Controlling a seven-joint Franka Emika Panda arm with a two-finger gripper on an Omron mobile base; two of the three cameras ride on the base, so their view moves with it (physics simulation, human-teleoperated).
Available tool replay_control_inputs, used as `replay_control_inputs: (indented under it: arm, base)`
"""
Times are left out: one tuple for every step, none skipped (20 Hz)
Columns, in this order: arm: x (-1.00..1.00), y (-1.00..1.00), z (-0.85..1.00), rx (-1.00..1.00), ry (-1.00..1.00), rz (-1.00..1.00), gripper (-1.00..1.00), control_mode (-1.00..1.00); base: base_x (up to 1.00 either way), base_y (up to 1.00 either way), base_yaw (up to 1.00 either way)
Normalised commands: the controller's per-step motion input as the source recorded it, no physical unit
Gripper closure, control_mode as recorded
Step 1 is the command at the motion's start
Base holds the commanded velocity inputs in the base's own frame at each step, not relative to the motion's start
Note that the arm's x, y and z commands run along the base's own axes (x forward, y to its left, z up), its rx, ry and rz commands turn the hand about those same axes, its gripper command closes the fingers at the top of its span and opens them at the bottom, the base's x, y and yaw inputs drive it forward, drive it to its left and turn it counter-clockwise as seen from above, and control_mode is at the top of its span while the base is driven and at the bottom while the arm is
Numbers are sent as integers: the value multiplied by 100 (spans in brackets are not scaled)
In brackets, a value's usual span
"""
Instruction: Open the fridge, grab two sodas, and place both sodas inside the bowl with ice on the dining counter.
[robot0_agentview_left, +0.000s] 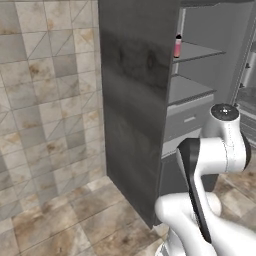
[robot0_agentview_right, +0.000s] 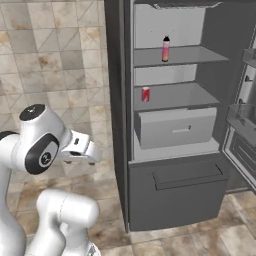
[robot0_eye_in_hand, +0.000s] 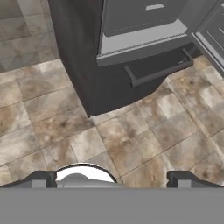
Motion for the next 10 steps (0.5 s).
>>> replay_control_inputs:
  arm:
    - [0,0,0,0,0,0,-100,100]
    - [0,0,0,0,0,0,-100,100]
    - [0,0,0,0,0,0,-100,100]
    - [0,0,0,0,0,0,-100,100]
    - [0,0,0,0,0,0,-100,100]
    - [0,0,0,0,0,0,-100,100]
    - [0,0,0,0,0,0,-100,100]
    - [0,0,0,0,0,0,-100,100]
    - [0,0,0,0,0,0,-100,100]
    - [0,0,0,0,0,0,-100,100]
  base:
    - [39,-47,1]
    - [53,-54,4]
    - [57,-59,6]
    - [61,-59,8]
    - [64,-61,9]
    - [65,-58,11]
    - [66,-59,12]
    - [65,-57,13]
    - [64,-51,14]
    - [62,-44,15]
